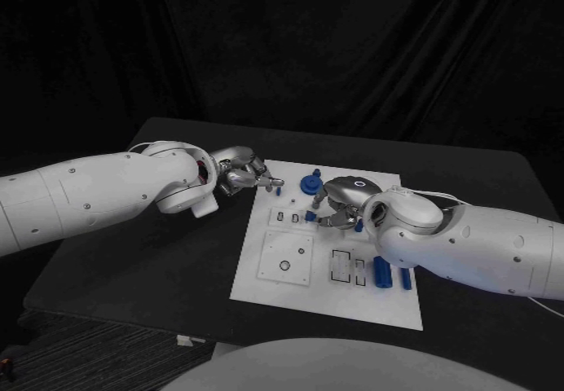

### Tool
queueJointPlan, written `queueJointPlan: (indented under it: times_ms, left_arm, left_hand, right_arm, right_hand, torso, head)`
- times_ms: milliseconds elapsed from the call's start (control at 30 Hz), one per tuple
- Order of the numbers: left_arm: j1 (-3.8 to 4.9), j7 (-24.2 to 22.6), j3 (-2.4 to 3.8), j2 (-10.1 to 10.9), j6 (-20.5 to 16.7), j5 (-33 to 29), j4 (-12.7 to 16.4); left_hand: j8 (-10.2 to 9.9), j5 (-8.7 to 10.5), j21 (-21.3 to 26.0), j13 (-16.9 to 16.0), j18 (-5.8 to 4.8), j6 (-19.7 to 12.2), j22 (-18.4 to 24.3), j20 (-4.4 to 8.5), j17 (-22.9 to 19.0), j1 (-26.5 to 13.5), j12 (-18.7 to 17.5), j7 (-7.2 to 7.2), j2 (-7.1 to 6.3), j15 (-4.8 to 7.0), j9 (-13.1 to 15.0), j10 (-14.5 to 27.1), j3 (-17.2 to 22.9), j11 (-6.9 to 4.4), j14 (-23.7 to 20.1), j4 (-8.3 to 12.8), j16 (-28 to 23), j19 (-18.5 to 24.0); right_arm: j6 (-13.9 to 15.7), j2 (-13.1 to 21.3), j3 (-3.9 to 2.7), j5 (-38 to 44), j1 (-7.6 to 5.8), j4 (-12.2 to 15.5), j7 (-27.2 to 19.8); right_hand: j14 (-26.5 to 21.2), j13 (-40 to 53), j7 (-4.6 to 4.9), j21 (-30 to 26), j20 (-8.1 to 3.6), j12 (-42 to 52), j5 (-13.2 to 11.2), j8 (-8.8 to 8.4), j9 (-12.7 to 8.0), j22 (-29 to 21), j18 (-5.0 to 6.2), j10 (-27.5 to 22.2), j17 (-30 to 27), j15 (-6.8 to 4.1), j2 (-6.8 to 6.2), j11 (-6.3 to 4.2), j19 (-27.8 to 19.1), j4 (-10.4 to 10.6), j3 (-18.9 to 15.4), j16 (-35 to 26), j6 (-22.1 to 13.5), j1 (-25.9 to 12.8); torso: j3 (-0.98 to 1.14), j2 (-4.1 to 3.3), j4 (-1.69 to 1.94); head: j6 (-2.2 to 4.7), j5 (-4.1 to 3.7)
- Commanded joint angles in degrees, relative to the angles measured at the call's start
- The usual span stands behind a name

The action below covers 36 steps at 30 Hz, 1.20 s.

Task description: Assemble the parts on the task board

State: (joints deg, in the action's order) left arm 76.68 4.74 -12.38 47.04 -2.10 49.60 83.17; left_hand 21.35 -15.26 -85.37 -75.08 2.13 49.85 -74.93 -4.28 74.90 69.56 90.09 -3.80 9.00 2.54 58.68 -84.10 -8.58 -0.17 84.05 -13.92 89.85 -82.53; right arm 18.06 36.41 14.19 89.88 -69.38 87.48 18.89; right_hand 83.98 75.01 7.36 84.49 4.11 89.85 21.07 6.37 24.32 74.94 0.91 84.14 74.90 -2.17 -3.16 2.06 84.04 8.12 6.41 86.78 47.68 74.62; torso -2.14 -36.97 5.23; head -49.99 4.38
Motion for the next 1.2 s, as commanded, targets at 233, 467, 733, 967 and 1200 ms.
queueJointPlan:
  times_ms: [233,467,733,967,1200]
  left_arm:
    - [-0.28,0.1,0.04,-0.5,1.7,-0.5,-0.4]
    - [-0.49,0.2,0.04,-0.8,2.2,-0.5,-0.6]
    - [-0.65,0.4,0.04,-0.9,2.8,-0.5,-0.6]
    - [-0.74,0.5,0.04,-1.0,3.1,-0.5,-0.6]
    - [-0.87,0.5,0.04,-1.1,3.4,-0.5,-0.6]
  left_hand:
    - [-0.4,0.16,0.5,-14.9,0.31,0.2,-7.7,0.05,15.1,0.6,-0.1,-0.2,0.04,-0.32,0.1,-5.9,0.0,0.46,5.9,-0.3,0.2,0.7]
    - [-0.5,0.14,0.7,-14.9,0.41,0.2,-7.4,0.04,15.1,0.8,-0.1,-0.21,0.12,-0.33,0.1,-5.9,0.1,0.47,5.9,-0.4,0.2,1.0]
    - [-0.6,0.15,1.0,-14.9,0.5,0.2,-7.1,0.02,15.1,1.0,-0.1,-0.22,0.2,-0.35,0.2,-5.9,0.1,0.49,5.9,-0.5,0.2,1.4]
    - [-0.7,0.19,1.1,-14.9,0.54,0.3,-7.0,0.0,15.1,1.1,-0.1,-0.23,0.21,-0.36,0.3,-5.9,0.1,0.5,5.9,-0.5,0.2,1.5]
    - [-0.7,0.2,1.3,-14.9,0.6,0.3,-6.8,-0.01,15.1,1.3,-0.1,-0.23,0.27,-0.37,0.3,-5.9,0.2,0.51,5.9,-0.6,0.2,1.8]
  right_arm:
    - [-0.7,-1.0,-0.05,0.5,0.75,-0.8,-0.8]
    - [-1.0,-1.6,-0.05,0.5,1.08,-1.4,-1.1]
    - [-2.1,-2.2,-0.06,0.5,1.25,-2.3,-1.9]
    - [-1.9,-2.3,-0.06,0.5,1.36,-2.7,-2.8]
    - [-1.3,-2.1,-0.06,0.5,1.47,-2.5,-3.6]
  right_hand:
    - [4.8,15.0,0.01,0.2,0.3,0.1,0.3,-0.24,0.0,13.2,0.5,5.9,8.5,0.54,0.56,0.47,3.6,-0.1,0.2,-0.1,0.5,-0.3]
    - [4.8,15.0,0.0,0.2,0.34,0.1,0.3,-0.17,0.0,13.2,0.5,5.9,8.5,0.58,0.63,0.49,3.6,-0.1,0.3,-0.1,0.8,-0.3]
    - [4.7,15.0,-0.32,0.2,0.38,0.1,2.2,0.38,0.1,13.2,0.53,5.9,8.3,0.52,0.94,0.35,3.5,-0.8,1.5,-0.1,3.5,0.1]
    - [4.7,15.0,-1.23,0.2,-0.04,0.1,4.5,1.4,0.7,13.2,0.54,5.9,8.1,-0.07,1.14,-0.39,3.5,-1.9,3.3,-0.1,7.2,0.7]
    - [4.7,15.0,-2.54,0.1,-0.91,0.1,7.0,3.0,2.5,13.1,0.58,5.9,7.9,-1.05,1.3,-1.55,3.4,-3.7,5.0,-0.1,10.7,1.5]
  torso:
    - [-0.04,0.12,0.01]
    - [-0.01,0.14,-0.03]
    - [0.02,0.16,-0.01]
    - [0.03,0.13,0.02]
    - [0.03,0.18,-0.06]
  head:
    - [-0.01,0.15]
    - [-0.01,0.01]
    - [-0.01,-0.17]
    - [-0.01,-0.19]
    - [-0.01,-0.16]
